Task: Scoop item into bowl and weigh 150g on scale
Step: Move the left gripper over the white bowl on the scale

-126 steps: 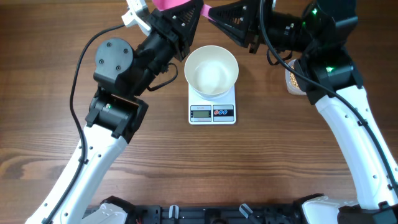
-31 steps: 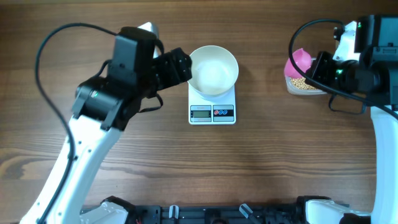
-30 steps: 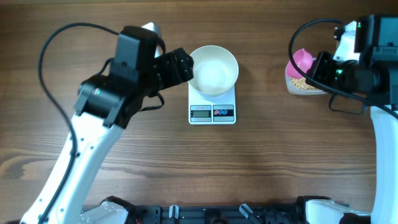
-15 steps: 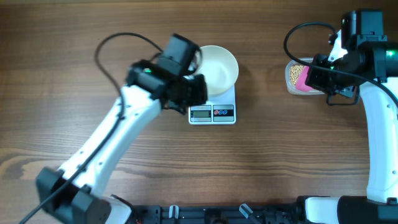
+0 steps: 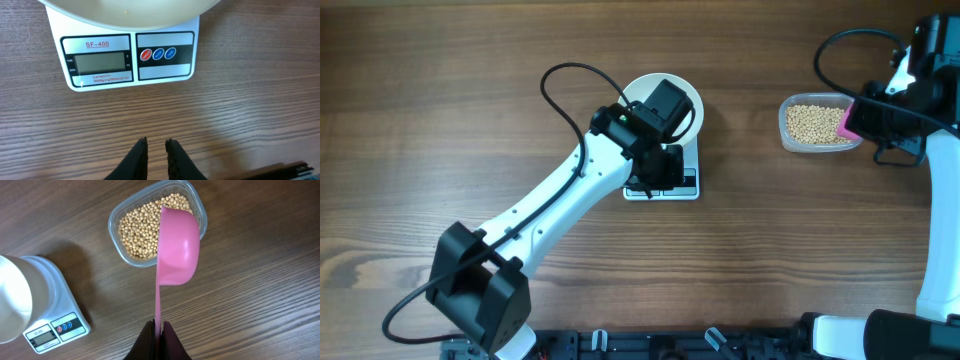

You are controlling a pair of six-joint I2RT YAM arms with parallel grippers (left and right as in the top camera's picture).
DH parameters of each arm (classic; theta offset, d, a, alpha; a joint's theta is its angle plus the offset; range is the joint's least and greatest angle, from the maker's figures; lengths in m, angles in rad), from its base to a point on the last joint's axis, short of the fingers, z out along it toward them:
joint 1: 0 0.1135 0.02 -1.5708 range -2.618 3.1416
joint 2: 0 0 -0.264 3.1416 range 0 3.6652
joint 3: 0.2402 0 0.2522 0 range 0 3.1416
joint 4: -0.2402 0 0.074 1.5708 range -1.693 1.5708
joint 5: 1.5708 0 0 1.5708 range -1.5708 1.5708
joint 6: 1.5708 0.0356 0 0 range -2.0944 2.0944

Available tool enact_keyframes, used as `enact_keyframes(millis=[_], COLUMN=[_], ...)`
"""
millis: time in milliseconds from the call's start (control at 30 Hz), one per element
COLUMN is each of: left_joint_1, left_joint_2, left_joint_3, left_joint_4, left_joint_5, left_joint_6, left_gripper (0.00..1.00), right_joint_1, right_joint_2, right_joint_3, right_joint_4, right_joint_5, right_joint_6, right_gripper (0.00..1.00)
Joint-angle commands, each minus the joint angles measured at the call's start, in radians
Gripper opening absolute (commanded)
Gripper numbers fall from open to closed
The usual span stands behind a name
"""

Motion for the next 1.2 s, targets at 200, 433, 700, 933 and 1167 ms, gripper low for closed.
enact_keyframes(millis=[200,433,700,933,1167], left_joint_1=[-0.005,-0.009,-0.046,-0.049,-0.049], left_joint_2=[0.018,0.032,0.104,0.181,0.240], left_joint_3=[0.008,0.000,-0.001,-0.001,-0.001], left_joint_4=[0.029,0.042,0.105,0.129,0.138], left_joint_5=[-0.067,-0.084,-0.085,-0.107,-0.212], left_joint_6=[0.002,0.001,0.002,0.002,0.005], left_gripper=[0.20,0.04,0.04,0.04,0.04], right_joint_1=[-0.001,-0.001,-0.001,-0.001,-0.001], right_joint_2=[0.004,0.028,0.035,0.035,0.035], right_joint_3=[-0.008,-0.008,-0.008,-0.008,-0.008], right_joint_4=[0.053,0.058,0.057,0.058,0.058], right_joint_5=[0.036,0.043,0.026,0.010,0.014], right_joint_6=[-0.045,-0.045,-0.043,-0.046,-0.047], right_gripper=[0.04,0.04,0.04,0.04,0.04])
